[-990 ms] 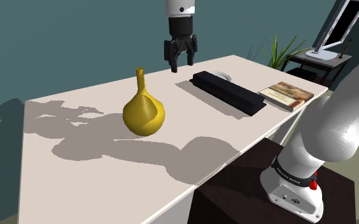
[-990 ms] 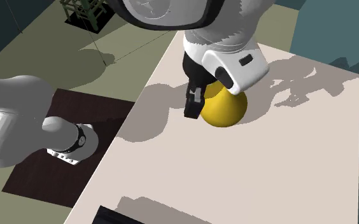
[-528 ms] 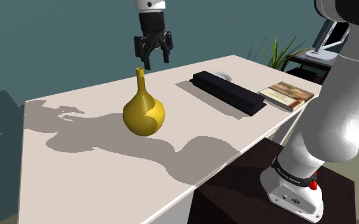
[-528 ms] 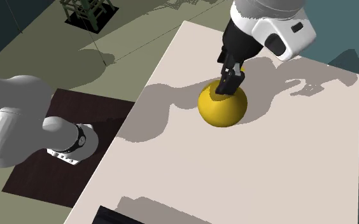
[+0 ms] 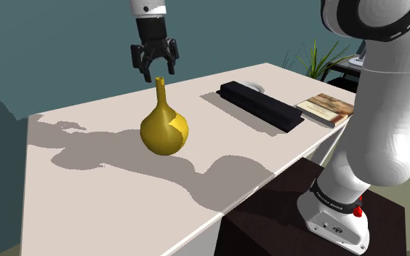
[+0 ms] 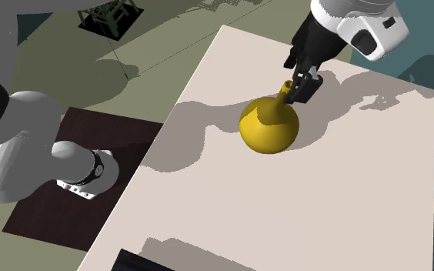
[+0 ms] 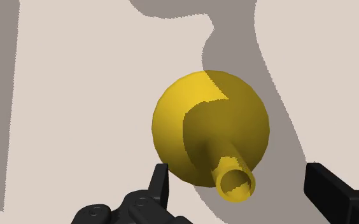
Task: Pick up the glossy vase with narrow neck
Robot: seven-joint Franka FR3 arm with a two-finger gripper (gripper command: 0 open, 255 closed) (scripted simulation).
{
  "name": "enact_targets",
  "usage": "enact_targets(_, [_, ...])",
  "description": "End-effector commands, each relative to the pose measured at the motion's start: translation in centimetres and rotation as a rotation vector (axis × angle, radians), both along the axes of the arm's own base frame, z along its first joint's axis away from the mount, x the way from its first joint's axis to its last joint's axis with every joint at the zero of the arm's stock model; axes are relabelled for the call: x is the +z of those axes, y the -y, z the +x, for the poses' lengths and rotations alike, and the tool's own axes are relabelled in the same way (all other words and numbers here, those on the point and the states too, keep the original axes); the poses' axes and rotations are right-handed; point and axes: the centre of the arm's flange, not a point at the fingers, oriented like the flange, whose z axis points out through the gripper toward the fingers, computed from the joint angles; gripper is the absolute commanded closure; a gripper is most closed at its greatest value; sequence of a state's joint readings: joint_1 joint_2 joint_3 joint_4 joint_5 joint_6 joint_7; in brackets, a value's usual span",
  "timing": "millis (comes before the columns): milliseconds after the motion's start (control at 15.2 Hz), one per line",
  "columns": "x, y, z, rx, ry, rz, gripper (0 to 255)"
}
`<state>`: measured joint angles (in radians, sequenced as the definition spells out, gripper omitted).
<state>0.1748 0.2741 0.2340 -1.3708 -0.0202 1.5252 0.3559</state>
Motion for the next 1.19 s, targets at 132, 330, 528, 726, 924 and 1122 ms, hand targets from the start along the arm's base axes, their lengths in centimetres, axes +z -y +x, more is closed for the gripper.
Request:
enact_targets(132, [-2.0,-0.1,0.1,0.000,0.001,0.000,0])
enact_targets(330, [-2.4,0.0,0.1,0.000,0.001,0.000,255])
enact_targets(528, [-2.4,0.0,0.0,0.000,0.001,0.000,255])
enact_targets(726, [-2.4,0.0,0.0,0.000,0.001,0.000,255])
enact_targets(924, [-2.3,-0.1,0.1,0.000,0.001,0.000,255])
enact_targets(1122, [-0.8,-0.1,0.1,0.000,0.001,0.000,255])
